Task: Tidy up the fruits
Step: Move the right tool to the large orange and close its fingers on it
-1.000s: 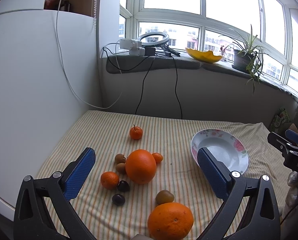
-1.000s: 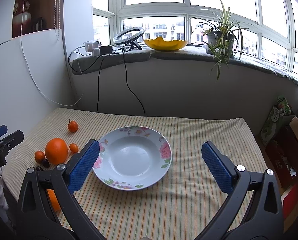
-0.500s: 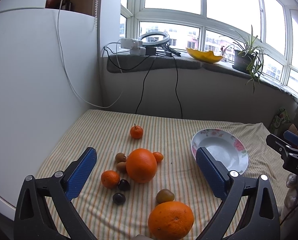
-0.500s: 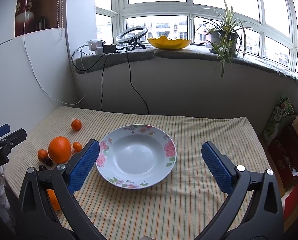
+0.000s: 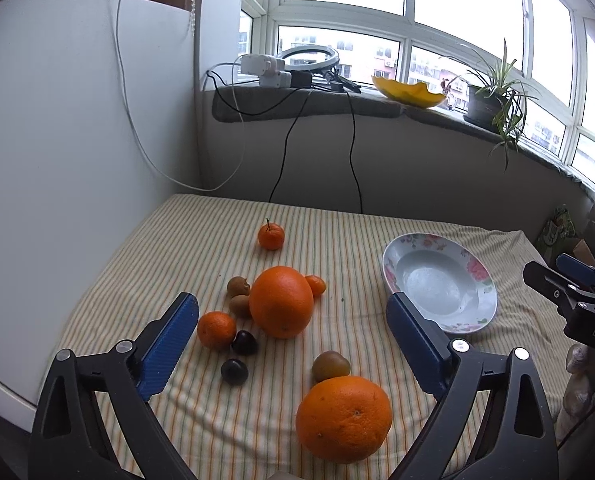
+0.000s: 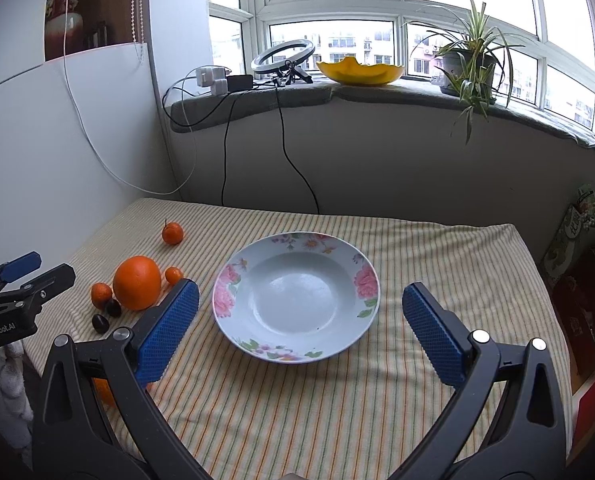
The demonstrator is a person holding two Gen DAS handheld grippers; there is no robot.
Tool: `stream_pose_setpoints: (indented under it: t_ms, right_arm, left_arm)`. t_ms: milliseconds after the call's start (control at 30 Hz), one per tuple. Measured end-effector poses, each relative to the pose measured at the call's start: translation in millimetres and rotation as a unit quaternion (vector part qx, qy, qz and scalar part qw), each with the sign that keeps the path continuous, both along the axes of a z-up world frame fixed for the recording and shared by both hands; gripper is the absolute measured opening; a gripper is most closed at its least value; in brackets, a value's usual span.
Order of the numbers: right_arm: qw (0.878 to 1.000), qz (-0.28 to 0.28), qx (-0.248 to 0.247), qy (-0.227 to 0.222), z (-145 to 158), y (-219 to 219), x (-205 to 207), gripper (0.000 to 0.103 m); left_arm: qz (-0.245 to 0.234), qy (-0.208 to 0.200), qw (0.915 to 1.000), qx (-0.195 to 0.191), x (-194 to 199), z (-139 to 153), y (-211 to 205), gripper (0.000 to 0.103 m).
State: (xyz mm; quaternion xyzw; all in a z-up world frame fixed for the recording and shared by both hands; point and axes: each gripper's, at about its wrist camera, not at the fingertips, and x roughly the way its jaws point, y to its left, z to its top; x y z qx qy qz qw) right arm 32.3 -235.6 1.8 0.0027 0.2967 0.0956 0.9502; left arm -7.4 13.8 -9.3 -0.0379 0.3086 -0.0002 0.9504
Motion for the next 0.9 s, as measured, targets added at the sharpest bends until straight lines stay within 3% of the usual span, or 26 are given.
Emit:
stream_pose_setpoints:
  t_ms: [133, 367, 633, 900]
  right_arm:
    - [1.0, 0.021, 0.007, 0.011, -6, 8, -1, 0.103]
    - [0.994, 0.087, 0.043, 0.048, -21, 23, 0, 0.103]
    - [0.978, 0.179, 0.051, 0.093, -42, 51, -6, 0.103]
    - [0.958, 0.207, 0.099, 0.173, -70, 66, 7, 0.103]
  left_arm:
    - [-0.004, 0.014, 0.9998, -0.013, -3, -8, 5, 0.091]
    - [-0.019, 0.068, 0.9952, -0.068, -9, -33, 22, 0.087]
    - [-0.032, 0.127, 0.983, -0.129, -23, -57, 36, 0.085]
    - [-0.082, 0.158, 0.9729, -0.148, -32, -70, 19, 0.079]
